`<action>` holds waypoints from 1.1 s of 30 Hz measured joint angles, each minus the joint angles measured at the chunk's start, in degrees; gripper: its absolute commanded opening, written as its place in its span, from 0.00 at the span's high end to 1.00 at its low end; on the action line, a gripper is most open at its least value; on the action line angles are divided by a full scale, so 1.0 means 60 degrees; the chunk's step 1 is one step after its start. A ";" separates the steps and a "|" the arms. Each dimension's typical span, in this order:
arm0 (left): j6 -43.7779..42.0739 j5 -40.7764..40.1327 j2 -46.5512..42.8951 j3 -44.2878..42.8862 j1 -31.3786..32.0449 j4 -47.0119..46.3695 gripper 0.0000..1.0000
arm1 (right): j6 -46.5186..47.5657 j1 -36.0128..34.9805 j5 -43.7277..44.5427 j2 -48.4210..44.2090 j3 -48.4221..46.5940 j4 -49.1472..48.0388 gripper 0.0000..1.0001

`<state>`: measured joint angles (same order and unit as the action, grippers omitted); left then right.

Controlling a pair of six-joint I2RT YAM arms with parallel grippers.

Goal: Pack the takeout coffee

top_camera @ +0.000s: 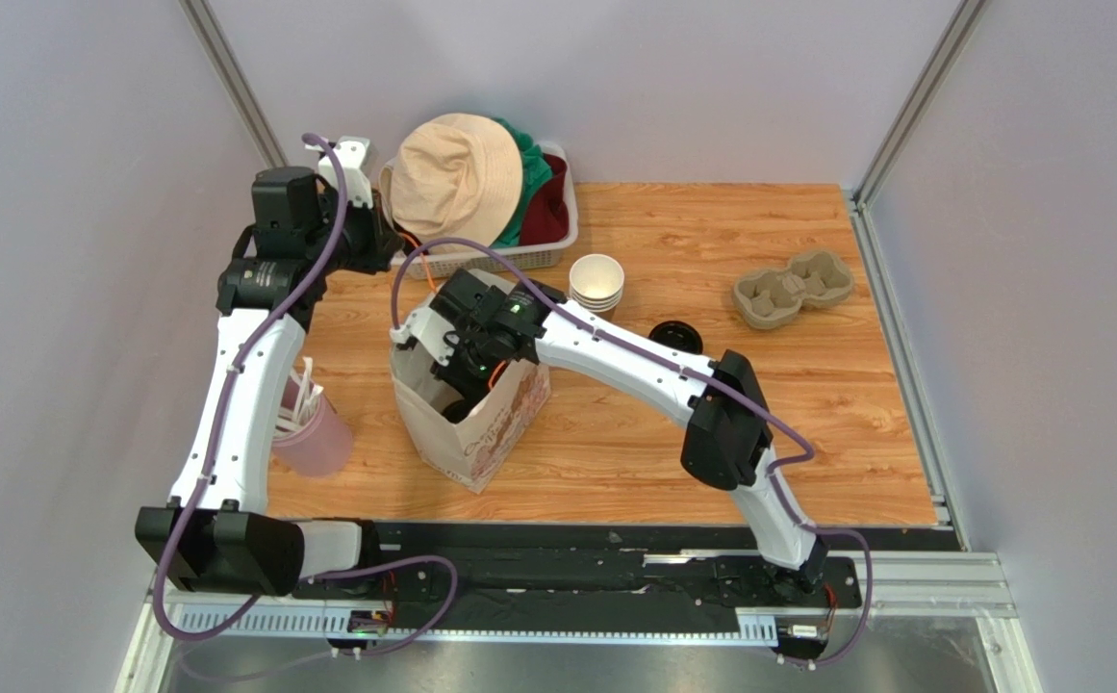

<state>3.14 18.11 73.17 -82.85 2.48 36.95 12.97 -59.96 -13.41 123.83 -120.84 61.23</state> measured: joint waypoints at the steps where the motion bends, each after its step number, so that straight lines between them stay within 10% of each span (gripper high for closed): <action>1: 0.0004 0.0007 -0.0007 0.0000 0.0000 0.0007 1.00 | 0.0015 0.0000 -0.0033 0.0069 -0.0084 0.0095 0.92; 16: 0.0036 0.0178 -0.0062 0.0018 -0.0011 -0.0080 1.00 | 0.0295 -0.0109 -0.0138 0.0408 -0.0080 0.0801 0.26; 17: 0.0036 0.0186 -0.0062 0.0018 -0.0011 -0.0080 1.00 | 0.0306 -0.0109 -0.0124 0.0397 -0.0080 0.0801 0.03; 33: 0.0040 0.0219 -0.0069 0.0124 -0.0011 -0.0146 0.94 | 0.0572 -0.0109 -0.0131 -0.1002 -0.0160 0.0572 0.01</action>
<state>3.38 19.42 72.75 -82.11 2.42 36.07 16.40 -60.62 -14.20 117.82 -121.80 64.66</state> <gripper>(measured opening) 0.046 0.986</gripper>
